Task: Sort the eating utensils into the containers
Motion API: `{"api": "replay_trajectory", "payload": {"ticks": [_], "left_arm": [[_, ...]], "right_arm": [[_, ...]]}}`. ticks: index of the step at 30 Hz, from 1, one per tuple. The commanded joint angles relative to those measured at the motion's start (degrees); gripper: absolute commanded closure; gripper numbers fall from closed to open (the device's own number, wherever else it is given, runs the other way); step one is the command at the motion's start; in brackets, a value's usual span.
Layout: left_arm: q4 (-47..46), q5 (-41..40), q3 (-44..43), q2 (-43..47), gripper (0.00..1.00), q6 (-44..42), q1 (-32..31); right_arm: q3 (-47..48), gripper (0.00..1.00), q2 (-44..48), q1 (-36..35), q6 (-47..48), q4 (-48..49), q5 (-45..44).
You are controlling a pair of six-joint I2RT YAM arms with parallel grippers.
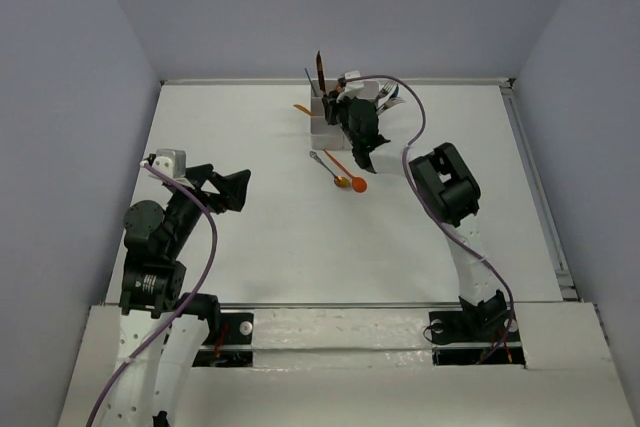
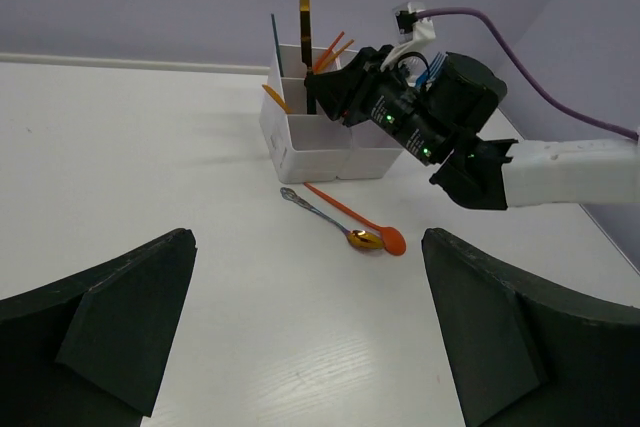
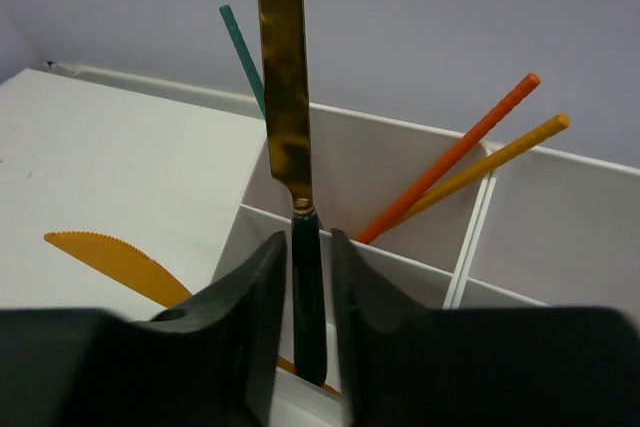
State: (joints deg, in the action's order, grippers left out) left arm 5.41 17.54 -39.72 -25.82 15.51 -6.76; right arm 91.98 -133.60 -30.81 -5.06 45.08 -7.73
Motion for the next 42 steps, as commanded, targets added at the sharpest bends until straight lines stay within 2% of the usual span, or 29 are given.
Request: {"api": "replay_trajectory", "payload": {"ticks": [1,7,9,15,17,18,21,22,25,27,30,31,34,42], "left_arm": [[-2.95,0.13,0.0,-0.28,0.01,-0.3,-0.27],[-2.86,0.04,0.09,-0.1,0.01,-0.21,-0.27],[-2.95,-0.05,0.09,-0.1,0.01,-0.21,-0.27],[-3.04,-0.14,0.17,0.69,0.01,-0.21,-0.27],[-2.95,-0.4,0.17,1.21,0.01,-0.13,-0.27],[-2.95,-0.49,0.17,1.39,0.01,-0.21,-0.27],[-2.77,-1.01,0.17,2.18,0.01,-0.21,-0.27],[-2.77,-1.1,0.17,2.27,0.01,-0.13,-0.27],[-2.6,-1.19,0.17,2.36,0.01,-0.13,-0.79],[-2.68,-1.19,0.17,2.18,0.01,-0.21,-0.79],[-2.6,-1.1,0.17,2.36,0.01,-0.13,-1.32],[-2.6,-1.1,0.26,2.44,0.01,-0.13,-1.32],[-2.6,-1.37,0.26,2.62,0.01,-0.13,-1.32],[-2.24,-1.46,0.35,2.97,0.01,-0.13,-1.32]], "right_arm": [[-0.84,0.64,0.53,-0.31,0.05,6.51,0.6],[-3.21,0.44,4.57,-0.31,1.1,6.69,1.4],[-5.58,0.39,8.95,-0.31,1.45,6.25,1.57],[-14.45,0.38,22.49,-0.31,1.02,-0.59,4.12],[-16.56,0.43,28.2,-0.31,0.15,-6.55,3.95],[-17.88,0.5,30.05,-0.31,-2.3,-8.24,3.34],[-22.19,0.76,35.77,-0.31,-8.2,-18.51,3.42],[-25.07,0.89,36.82,-0.31,-9.78,-20.36,3.94],[-27.64,0.96,38.85,-0.31,-11.64,-28.71,11.12],[-27.65,0.96,39.12,-0.31,-11.29,-35.12,13.78],[-24.14,0.89,37.19,-0.31,-10.59,-45.5,15.72],[-23.44,0.78,36.75,-0.31,-10.41,-47.69,15.29],[-19.67,0.59,32.55,-1.01,-9.01,-52.09,14.76],[-8.06,0.53,19.62,-2.33,-5.75,-57.21,16.34]]}}
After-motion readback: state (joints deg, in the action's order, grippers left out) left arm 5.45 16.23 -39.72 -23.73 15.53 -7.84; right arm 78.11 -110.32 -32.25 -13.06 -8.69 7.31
